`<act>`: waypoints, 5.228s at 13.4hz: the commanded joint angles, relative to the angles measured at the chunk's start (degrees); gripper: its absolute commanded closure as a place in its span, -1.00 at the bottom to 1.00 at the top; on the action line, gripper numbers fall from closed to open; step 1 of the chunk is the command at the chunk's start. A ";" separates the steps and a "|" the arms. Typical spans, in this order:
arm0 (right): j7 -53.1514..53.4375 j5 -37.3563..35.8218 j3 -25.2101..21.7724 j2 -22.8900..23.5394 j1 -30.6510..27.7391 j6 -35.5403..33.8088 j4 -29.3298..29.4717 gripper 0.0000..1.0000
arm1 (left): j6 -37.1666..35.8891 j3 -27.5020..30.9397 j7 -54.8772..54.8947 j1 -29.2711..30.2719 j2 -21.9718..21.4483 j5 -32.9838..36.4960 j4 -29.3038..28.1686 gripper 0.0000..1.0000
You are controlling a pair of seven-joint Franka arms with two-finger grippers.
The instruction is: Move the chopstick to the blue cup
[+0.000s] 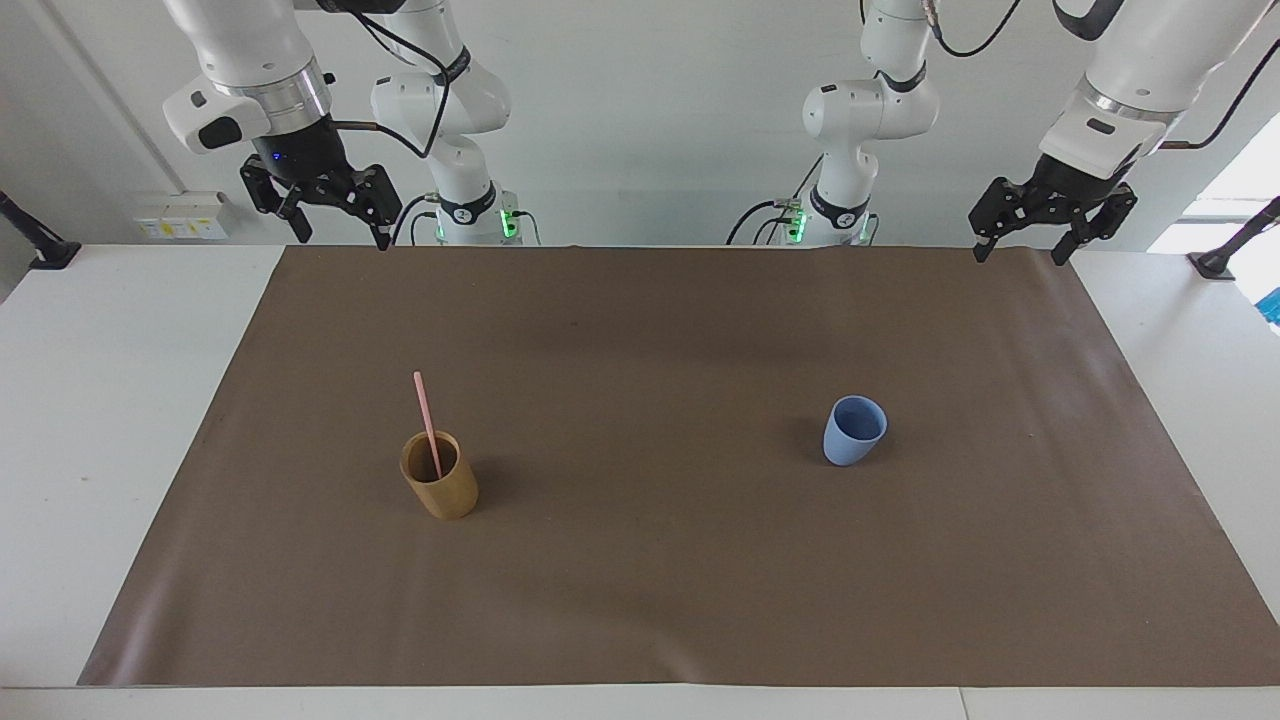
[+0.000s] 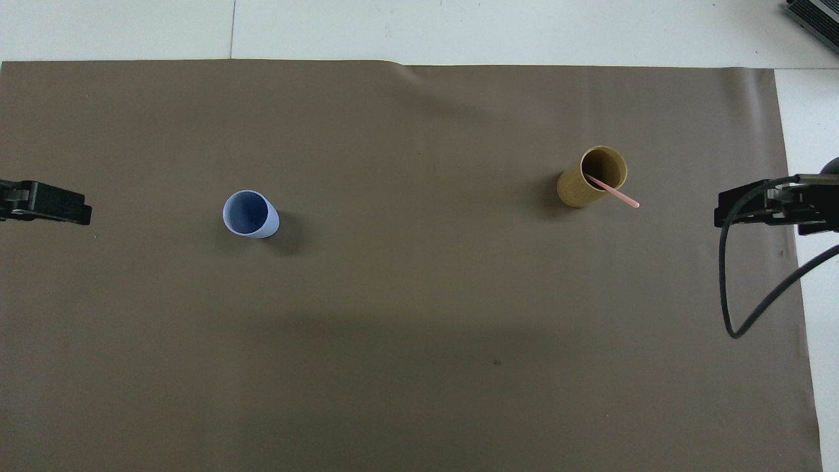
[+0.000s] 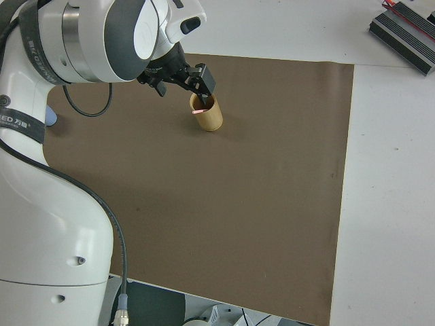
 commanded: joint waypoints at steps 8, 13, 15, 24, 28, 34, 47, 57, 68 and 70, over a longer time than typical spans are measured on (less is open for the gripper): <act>0.30 0.86 0.38 -0.17 -1.14 0.14 -0.08 -1.00 | -0.87 0.15 0.57 0.46 -0.76 -0.73 -0.18 -1.00; 0.21 0.86 0.56 -0.17 -0.70 0.06 0.01 -1.00 | -1.31 0.06 0.39 0.20 -0.85 -0.73 -0.26 -1.00; 0.21 0.86 0.56 -0.17 -0.96 0.06 -0.08 -1.00 | -0.52 -0.03 0.31 -0.07 -0.85 -0.73 -0.53 -1.00; 0.47 0.77 0.38 -0.17 -1.93 0.23 -0.08 -1.00 | 19.24 0.06 -6.28 -0.33 5.12 -0.82 -8.42 -1.00; 0.21 0.77 0.38 -0.17 -1.93 0.14 -0.17 -1.00 | 28.55 -0.03 -9.62 -1.81 6.27 -0.82 -17.29 -1.00; 0.21 0.77 0.47 -0.17 -1.84 0.06 -0.08 -1.00 | 37.87 -0.12 -16.48 -6.75 10.92 -0.82 -24.17 -1.00; 0.12 0.77 0.38 -0.17 -1.93 0.06 -0.08 -1.00 | 42.73 -0.12 -17.62 -6.74 10.93 -0.82 -28.91 0.59; 0.21 0.77 0.38 -0.17 -1.93 0.06 -0.08 -1.00 | 30.10 -0.38 -19.21 -8.23 13.56 -0.38 -14.01 1.00; 0.29 0.77 0.38 -0.70 -1.84 0.23 -1.04 -1.00 | 28.19 -0.56 -33.27 -27.56 19.71 -0.55 -4.48 1.00; 0.21 0.77 0.38 -1.57 -1.93 2.50 -2.79 -1.00 | 29.89 -0.56 -33.44 -29.32 21.81 -0.21 -4.40 1.00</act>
